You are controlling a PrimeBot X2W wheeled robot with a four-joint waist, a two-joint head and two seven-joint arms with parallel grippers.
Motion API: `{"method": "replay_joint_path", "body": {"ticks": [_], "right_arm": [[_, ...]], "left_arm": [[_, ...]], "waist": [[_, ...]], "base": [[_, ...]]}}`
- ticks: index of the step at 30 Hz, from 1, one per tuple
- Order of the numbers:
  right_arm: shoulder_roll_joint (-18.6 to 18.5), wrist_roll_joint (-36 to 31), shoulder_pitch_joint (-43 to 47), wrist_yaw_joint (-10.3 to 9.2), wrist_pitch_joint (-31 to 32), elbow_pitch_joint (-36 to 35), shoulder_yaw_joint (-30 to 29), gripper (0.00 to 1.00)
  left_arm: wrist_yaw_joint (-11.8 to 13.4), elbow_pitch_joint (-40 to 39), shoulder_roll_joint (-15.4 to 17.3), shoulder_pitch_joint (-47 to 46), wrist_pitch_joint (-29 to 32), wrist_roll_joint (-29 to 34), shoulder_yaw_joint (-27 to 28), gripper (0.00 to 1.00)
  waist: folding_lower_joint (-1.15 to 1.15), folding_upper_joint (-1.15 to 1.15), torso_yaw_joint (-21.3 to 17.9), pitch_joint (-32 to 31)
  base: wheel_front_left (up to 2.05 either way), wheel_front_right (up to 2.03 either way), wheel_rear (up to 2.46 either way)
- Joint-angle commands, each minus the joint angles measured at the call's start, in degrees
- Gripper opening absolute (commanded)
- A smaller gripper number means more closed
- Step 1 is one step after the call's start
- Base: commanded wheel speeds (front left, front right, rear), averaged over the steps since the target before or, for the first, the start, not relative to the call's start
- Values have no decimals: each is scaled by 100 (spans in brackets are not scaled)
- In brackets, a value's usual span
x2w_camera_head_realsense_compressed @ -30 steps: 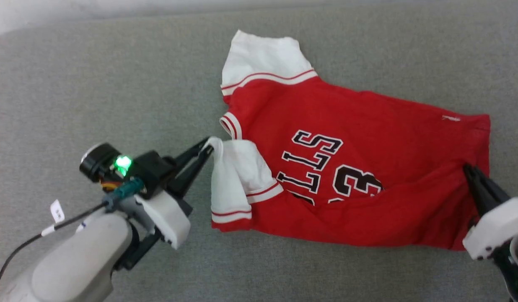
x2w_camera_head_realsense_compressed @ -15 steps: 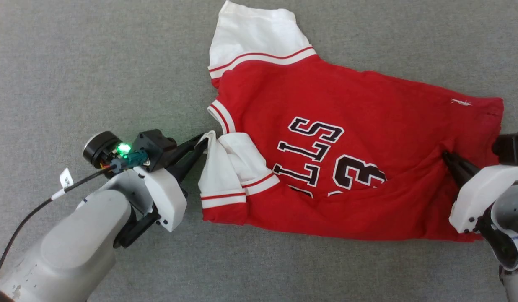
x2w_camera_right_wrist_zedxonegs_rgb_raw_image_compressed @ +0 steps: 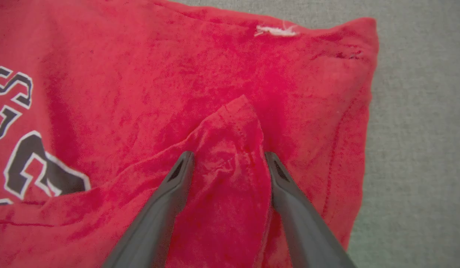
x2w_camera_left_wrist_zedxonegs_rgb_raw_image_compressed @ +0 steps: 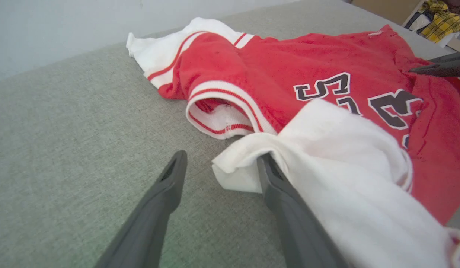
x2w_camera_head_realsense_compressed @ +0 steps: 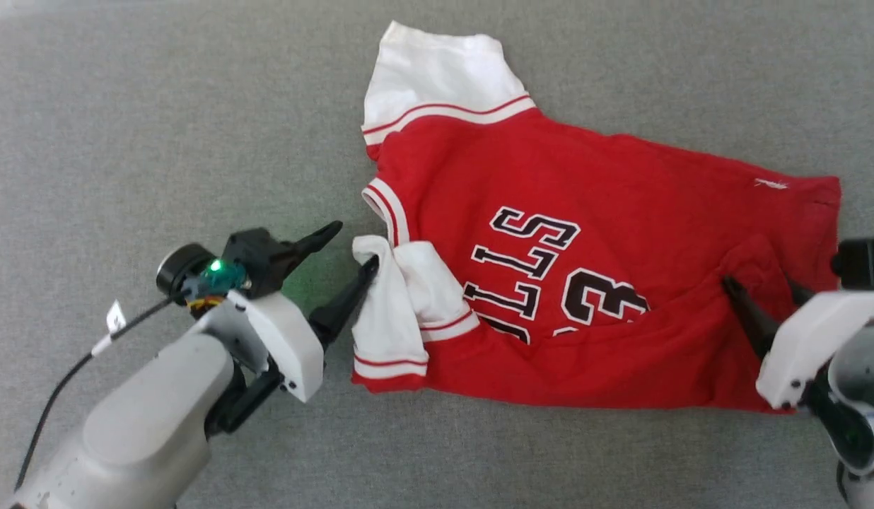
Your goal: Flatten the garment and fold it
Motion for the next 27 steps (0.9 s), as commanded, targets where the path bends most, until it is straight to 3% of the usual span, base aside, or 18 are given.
{"method": "replay_joint_path", "body": {"ticks": [1,5,11,17,24,27], "right_arm": [[28,42,189,-11,12,-119,-43,100],[158,78,591,-11,-114,-684,-292,100],[518,-228,1173,-11,-769,-1403,-745,100],[921,-791,1554,-11,-1905,-1712,-1092,100],[1001,-1065,1890,-11,-2939,-1502,-1291,100],[1002,-1083,2046,-11,-3278,-1304,-1351,100]], "left_arm": [[98,-95,-13,161,-115,-93,63,100],[421,-471,51,556,-366,-203,212,100],[1261,-1178,203,1273,-688,-101,608,100],[2107,-2200,-66,2201,-770,549,1577,100],[2352,-2776,-580,3503,-773,1410,2567,100],[2283,-2828,-854,4026,-773,1665,2957,100]], "waist": [[0,0,20,-223],[0,0,77,-541],[0,0,157,-954],[0,0,206,-1218],[0,0,197,-1477],[0,0,222,-1561]], "base": [[0,0,0],[0,0,0],[0,0,0],[0,0,0],[0,0,0],[0,0,0]]}}
